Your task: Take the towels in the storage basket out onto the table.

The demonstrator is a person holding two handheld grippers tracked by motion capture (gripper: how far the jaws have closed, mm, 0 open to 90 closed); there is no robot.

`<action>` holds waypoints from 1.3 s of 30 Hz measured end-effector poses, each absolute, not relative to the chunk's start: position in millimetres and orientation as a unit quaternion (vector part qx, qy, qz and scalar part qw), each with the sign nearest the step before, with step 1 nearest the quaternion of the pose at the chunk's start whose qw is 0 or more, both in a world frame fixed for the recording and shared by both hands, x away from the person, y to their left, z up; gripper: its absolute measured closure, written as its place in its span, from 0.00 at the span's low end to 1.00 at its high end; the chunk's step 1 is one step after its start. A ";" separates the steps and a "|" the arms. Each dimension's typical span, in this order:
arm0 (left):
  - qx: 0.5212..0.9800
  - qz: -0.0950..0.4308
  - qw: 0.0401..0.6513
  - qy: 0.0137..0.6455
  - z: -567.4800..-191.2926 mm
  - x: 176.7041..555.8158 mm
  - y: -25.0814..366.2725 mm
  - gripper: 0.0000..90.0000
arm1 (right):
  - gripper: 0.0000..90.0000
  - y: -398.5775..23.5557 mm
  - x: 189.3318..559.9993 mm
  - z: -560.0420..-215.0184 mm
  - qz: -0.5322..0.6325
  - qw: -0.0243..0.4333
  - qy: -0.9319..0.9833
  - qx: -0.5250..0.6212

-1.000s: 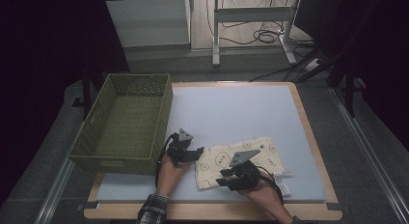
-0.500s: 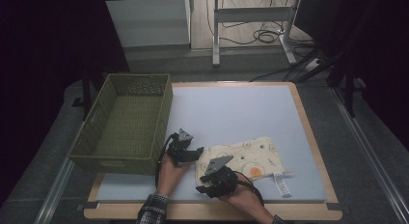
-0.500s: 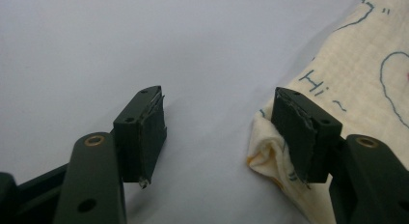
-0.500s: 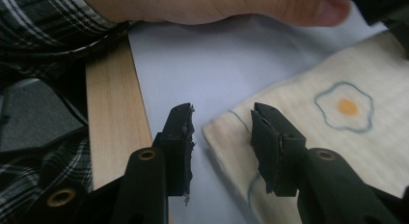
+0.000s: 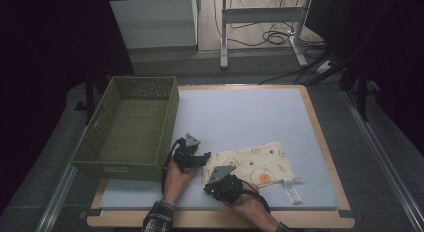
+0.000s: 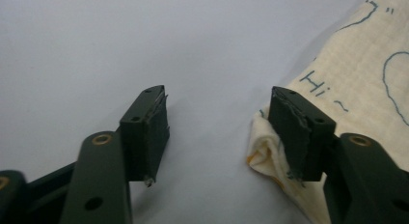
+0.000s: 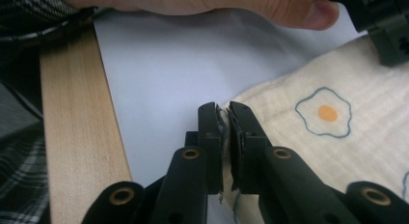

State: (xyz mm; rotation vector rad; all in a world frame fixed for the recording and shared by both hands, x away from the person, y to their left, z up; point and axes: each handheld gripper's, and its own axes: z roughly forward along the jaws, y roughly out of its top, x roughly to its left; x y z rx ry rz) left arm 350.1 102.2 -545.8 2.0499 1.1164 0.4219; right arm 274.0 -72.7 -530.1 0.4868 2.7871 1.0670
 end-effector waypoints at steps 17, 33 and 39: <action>0.798 0.158 0.397 0.426 -534.6 337.9 105.5 0.96 | 0.94 -65.7 283.9 -529.2 0.386 -0.009 0.906 0.173; 0.800 0.167 0.421 0.393 -512.5 349.7 77.1 0.96 | 0.94 -101.8 286.4 -505.1 0.420 0.005 0.886 0.194; 0.806 0.165 0.427 0.376 -509.5 355.7 58.7 0.96 | 0.94 -127.0 288.6 -503.2 0.424 0.015 0.880 0.214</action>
